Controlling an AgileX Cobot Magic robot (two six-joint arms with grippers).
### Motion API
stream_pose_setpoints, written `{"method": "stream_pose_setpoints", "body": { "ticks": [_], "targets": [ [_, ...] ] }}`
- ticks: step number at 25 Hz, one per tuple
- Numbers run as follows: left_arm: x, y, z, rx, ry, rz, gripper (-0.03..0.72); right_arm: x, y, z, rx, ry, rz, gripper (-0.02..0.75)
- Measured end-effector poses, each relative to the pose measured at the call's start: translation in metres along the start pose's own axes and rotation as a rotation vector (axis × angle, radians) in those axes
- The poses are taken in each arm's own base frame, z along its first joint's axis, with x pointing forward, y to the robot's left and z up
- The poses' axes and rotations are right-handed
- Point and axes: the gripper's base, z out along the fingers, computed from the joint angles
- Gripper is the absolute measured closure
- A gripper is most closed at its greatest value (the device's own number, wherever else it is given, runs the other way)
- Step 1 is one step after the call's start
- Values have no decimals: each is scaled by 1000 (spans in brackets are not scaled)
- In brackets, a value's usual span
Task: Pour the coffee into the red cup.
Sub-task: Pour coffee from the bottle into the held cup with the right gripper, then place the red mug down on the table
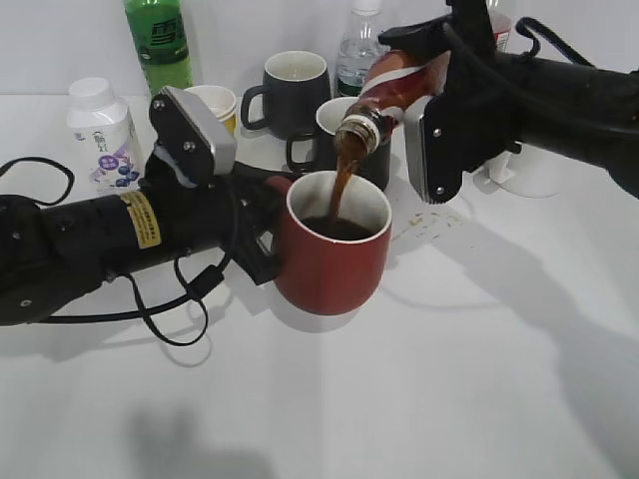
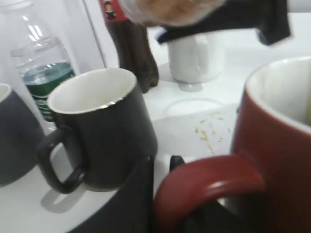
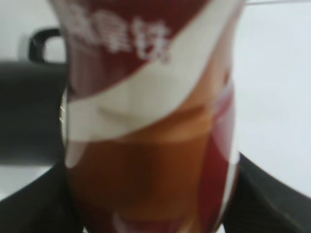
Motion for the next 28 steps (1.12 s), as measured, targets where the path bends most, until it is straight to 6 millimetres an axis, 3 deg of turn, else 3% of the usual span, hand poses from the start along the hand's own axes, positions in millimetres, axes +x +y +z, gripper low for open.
{"method": "stream_pose_setpoints", "body": {
  "ticks": [8, 13, 19, 28],
  "targets": [
    [-1, 2, -1, -19, -2, -13, 620, -2, 6, -1, -66, -8, 249, 227],
    [-6, 4, -5, -47, -15, -26, 620, -4, 7, -1, -96, -21, 533, 227],
    [-7, 8, -29, -161, -24, -118, 620, -3, 2, 0, -42, -9, 856, 227],
    [13, 30, -70, -393, 5, -210, 620, 18, 0, -2, 137, 179, 1348, 227]
  ]
}}
